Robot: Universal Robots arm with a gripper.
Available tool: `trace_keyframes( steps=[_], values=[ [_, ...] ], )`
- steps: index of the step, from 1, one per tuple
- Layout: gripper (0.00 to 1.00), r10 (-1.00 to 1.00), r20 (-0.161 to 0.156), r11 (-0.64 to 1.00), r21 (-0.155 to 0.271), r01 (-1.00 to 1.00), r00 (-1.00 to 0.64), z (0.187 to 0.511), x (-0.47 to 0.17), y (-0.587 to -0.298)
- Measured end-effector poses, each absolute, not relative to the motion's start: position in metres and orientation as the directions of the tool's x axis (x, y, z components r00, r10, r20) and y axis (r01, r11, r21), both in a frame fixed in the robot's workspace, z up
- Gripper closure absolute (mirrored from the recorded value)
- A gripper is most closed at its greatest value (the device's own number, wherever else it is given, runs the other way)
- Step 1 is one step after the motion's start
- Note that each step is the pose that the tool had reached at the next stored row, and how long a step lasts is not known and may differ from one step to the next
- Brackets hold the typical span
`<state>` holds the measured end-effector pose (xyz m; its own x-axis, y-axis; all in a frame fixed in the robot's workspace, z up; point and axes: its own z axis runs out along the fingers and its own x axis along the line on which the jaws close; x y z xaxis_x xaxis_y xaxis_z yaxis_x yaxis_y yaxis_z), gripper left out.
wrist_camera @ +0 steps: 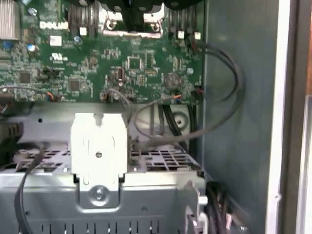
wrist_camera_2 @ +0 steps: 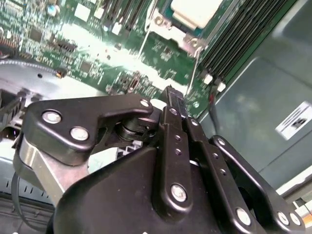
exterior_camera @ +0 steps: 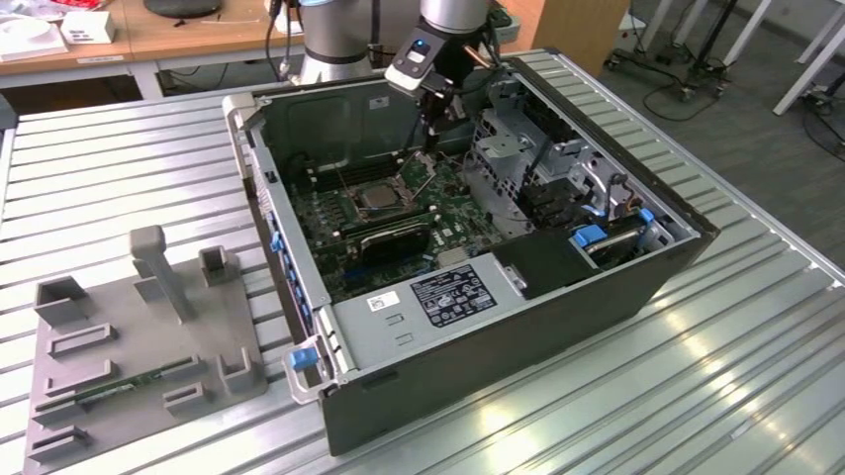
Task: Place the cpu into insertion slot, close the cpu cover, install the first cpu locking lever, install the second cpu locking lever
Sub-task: 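Close the cpu cover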
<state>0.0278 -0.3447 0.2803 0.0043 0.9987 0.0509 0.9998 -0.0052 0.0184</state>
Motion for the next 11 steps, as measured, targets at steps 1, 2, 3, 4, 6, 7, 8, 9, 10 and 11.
trace_keyframes(
  steps=[1, 2, 3, 4, 6, 7, 8, 9, 10, 11],
  values=[
    [0.89, 0.999, 0.051, -0.005, 0.018, 1.0, 0.004, 0.28, 0.031, -0.345],
    [0.89, 0.999, 0.051, -0.005, 0.018, 1.0, 0.004, 0.28, 0.033, -0.345],
    [0.89, 0.999, 0.051, -0.005, 0.018, 1.0, 0.004, 0.28, 0.036, -0.345],
    [0.89, 0.999, 0.051, -0.005, 0.018, 1.0, 0.004, 0.28, 0.039, -0.345],
    [0.89, 0.999, 0.051, -0.005, 0.018, 1.0, 0.004, 0.28, 0.04, -0.345],
    [0.89, 0.999, 0.051, -0.005, 0.018, 1.0, 0.004, 0.28, 0.04, -0.345],
    [0.89, 0.999, 0.051, -0.005, 0.018, 1.0, 0.004, 0.28, 0.04, -0.345],
    [0.89, 0.999, 0.051, -0.005, 0.018, 1.0, 0.004, 0.28, 0.04, -0.345],
    [0.89, 0.999, 0.051, -0.005, 0.018, 1.0, 0.004, 0.28, 0.041, -0.345],
    [0.89, 0.999, 0.051, -0.005, 0.018, 1.0, 0.004, 0.28, 0.041, -0.345]
  ],
)
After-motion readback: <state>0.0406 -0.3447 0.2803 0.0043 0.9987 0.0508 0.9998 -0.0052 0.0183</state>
